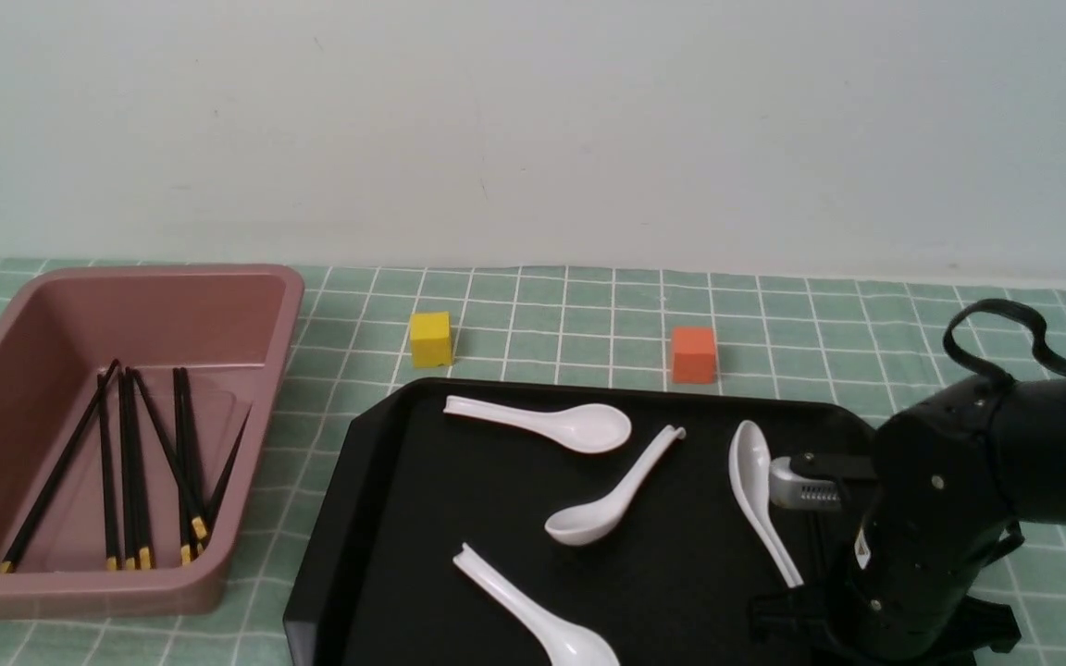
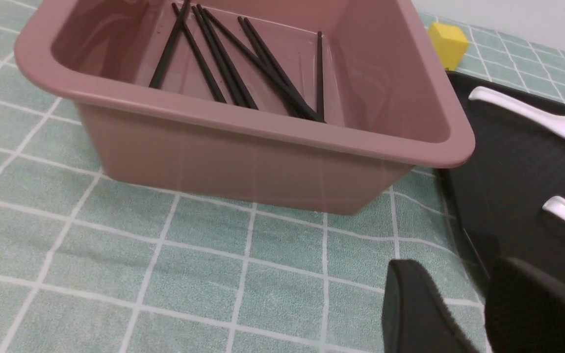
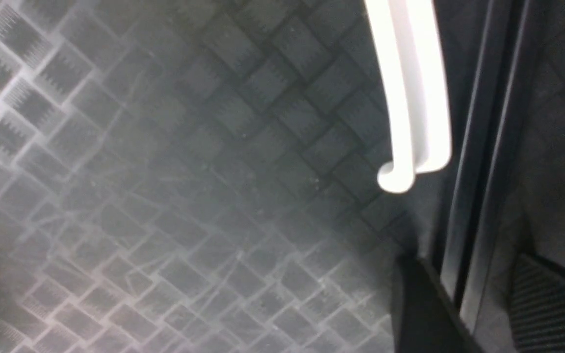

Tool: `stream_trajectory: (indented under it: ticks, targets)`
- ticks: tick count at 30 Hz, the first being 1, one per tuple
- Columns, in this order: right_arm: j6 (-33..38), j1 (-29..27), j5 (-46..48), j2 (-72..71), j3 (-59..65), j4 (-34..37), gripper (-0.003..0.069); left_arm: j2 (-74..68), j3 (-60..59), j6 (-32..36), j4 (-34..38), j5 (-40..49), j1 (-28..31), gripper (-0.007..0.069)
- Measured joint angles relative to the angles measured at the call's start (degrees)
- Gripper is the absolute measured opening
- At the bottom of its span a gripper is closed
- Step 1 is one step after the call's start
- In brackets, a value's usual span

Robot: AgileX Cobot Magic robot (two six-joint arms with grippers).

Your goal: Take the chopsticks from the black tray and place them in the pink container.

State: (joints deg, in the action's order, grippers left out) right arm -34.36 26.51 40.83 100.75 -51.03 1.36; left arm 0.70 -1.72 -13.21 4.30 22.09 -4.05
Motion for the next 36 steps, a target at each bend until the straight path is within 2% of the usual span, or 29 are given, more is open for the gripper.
stream_trajectory:
  ticks: [2,6,7,12,17,23,29,36]
  targets:
    - [0.0,0.0,0.3,0.1,-0.1,-0.2,0.0246,0.0,0.0,0.0,0.0,0.0,0.0,0.0238]
    - [0.0,0.0,0.8,0.1,-0.3,-0.6,0.0116,0.0,0.0,0.0,0.0,0.0,0.0,0.0238]
    - [0.0,0.0,0.8,-0.1,-0.3,-0.6,0.0108,0.0,0.0,0.0,0.0,0.0,0.0,0.0238]
    - [0.0,0.0,2.8,-1.8,-0.3,-0.6,0.0111,0.0,0.0,0.0,0.0,0.0,0.0,0.0238]
    - [0.0,0.0,10.7,-7.9,-3.7,-1.4,0.0111,0.0,0.0,0.0,0.0,0.0,0.0,0.0238]
    - [0.7,0.0,14.4,-14.5,-9.9,1.6,0.0111,0.0,0.0,0.0,0.0,0.0,0.0,0.0238]
    - [11.2,0.1,12.0,-16.0,-20.4,13.1,0.0111,0.0,0.0,0.0,0.0,0.0,0.0,0.0238]
    - [22.2,4.4,10.4,-5.3,-37.5,23.2,0.0111,0.0,0.0,0.0,0.0,0.0,0.0,0.0238]
